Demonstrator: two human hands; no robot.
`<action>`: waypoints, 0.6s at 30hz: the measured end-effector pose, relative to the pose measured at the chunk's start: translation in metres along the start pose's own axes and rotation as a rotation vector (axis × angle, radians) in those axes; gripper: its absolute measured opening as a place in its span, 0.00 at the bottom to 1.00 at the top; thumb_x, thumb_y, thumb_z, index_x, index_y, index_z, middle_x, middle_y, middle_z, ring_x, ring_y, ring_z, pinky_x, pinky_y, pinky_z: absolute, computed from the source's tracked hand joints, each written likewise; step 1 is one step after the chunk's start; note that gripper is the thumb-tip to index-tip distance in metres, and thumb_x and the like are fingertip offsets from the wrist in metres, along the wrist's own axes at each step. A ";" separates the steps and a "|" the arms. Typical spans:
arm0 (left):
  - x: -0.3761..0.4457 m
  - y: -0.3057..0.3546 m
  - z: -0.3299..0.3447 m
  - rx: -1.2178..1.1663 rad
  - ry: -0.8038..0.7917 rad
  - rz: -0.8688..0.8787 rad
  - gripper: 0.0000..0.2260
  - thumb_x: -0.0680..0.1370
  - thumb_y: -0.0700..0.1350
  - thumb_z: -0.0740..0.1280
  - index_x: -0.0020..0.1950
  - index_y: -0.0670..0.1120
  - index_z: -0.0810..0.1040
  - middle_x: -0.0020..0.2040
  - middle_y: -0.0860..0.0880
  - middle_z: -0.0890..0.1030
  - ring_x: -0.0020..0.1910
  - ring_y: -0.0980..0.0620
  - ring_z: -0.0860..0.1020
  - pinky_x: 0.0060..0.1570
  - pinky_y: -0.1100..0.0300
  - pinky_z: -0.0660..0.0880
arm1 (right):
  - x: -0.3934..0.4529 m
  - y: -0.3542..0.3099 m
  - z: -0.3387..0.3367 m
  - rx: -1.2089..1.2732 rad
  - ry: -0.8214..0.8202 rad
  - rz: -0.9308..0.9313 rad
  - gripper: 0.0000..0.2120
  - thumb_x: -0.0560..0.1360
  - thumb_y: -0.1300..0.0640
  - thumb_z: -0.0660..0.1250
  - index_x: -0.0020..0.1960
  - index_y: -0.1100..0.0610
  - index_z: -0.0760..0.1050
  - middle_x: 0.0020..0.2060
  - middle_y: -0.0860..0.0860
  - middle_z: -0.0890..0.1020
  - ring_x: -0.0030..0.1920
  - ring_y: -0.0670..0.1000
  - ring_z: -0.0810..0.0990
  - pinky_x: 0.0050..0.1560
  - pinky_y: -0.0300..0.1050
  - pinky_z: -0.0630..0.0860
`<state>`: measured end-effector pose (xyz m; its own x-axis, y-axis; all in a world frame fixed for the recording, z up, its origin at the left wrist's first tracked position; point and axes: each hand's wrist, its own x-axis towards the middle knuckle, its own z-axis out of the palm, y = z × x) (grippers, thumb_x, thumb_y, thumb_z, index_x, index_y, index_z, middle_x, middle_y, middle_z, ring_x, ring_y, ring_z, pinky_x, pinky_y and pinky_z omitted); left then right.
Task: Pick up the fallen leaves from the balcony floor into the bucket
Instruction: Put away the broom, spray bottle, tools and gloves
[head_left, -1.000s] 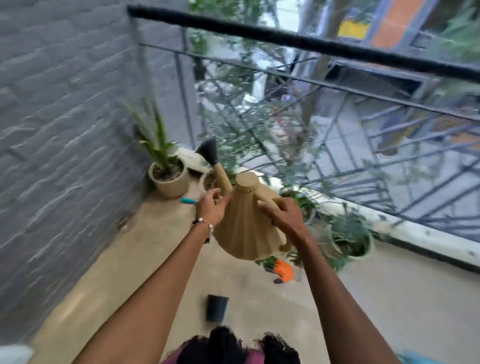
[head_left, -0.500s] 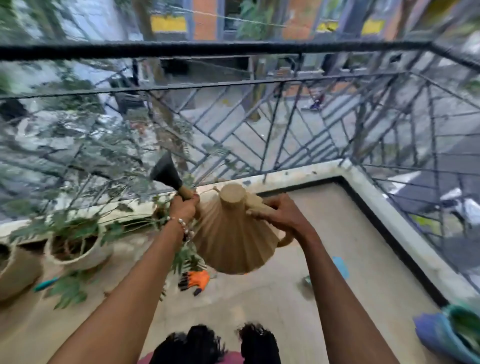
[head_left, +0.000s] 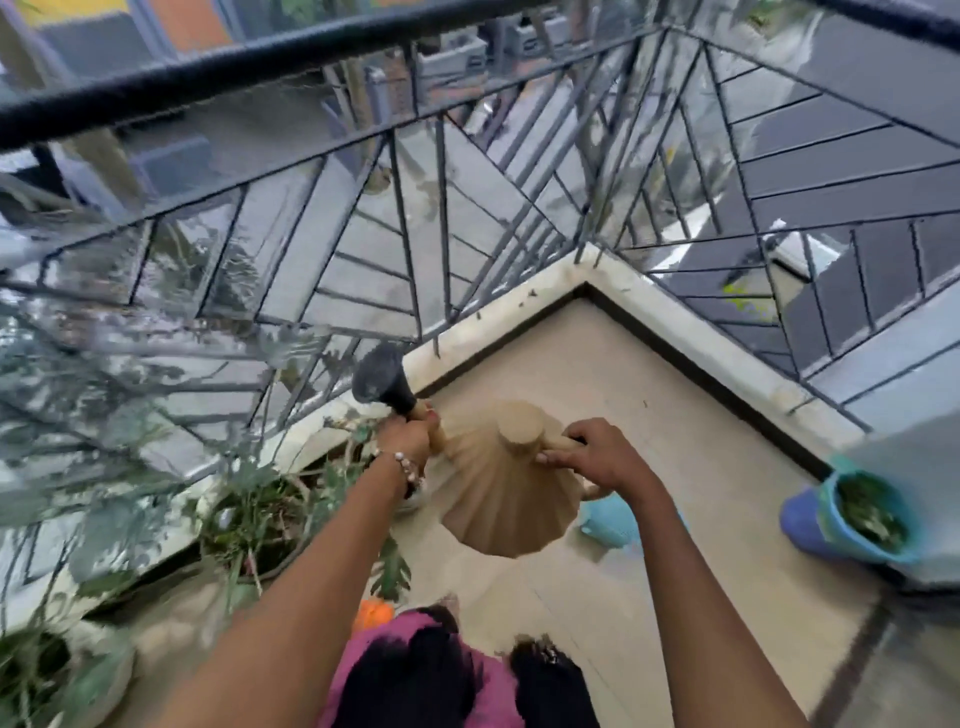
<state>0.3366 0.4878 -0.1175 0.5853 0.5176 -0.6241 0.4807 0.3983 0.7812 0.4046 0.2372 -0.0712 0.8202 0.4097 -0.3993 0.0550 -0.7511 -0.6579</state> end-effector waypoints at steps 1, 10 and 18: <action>0.013 0.010 0.010 0.026 -0.048 -0.012 0.06 0.76 0.31 0.65 0.53 0.37 0.76 0.45 0.39 0.76 0.37 0.47 0.75 0.39 0.54 0.70 | 0.008 -0.001 -0.008 0.017 0.007 0.028 0.24 0.64 0.43 0.77 0.34 0.62 0.72 0.29 0.52 0.71 0.32 0.50 0.69 0.33 0.46 0.61; 0.084 0.084 0.133 0.134 -0.286 -0.009 0.07 0.80 0.33 0.63 0.54 0.42 0.75 0.44 0.41 0.76 0.42 0.44 0.75 0.40 0.53 0.74 | 0.069 0.029 -0.080 0.064 0.195 0.151 0.19 0.66 0.48 0.78 0.30 0.52 0.68 0.28 0.48 0.70 0.32 0.48 0.68 0.29 0.39 0.59; 0.160 0.121 0.266 0.176 -0.378 0.069 0.05 0.79 0.35 0.65 0.53 0.41 0.78 0.47 0.39 0.77 0.43 0.43 0.77 0.45 0.52 0.75 | 0.166 0.077 -0.175 0.097 0.280 0.183 0.21 0.65 0.48 0.78 0.29 0.52 0.67 0.27 0.48 0.69 0.32 0.50 0.69 0.26 0.38 0.62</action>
<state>0.6621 0.4172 -0.1274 0.8028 0.2111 -0.5576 0.5168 0.2199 0.8274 0.6445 0.1562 -0.0764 0.9364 0.1045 -0.3349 -0.1515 -0.7406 -0.6546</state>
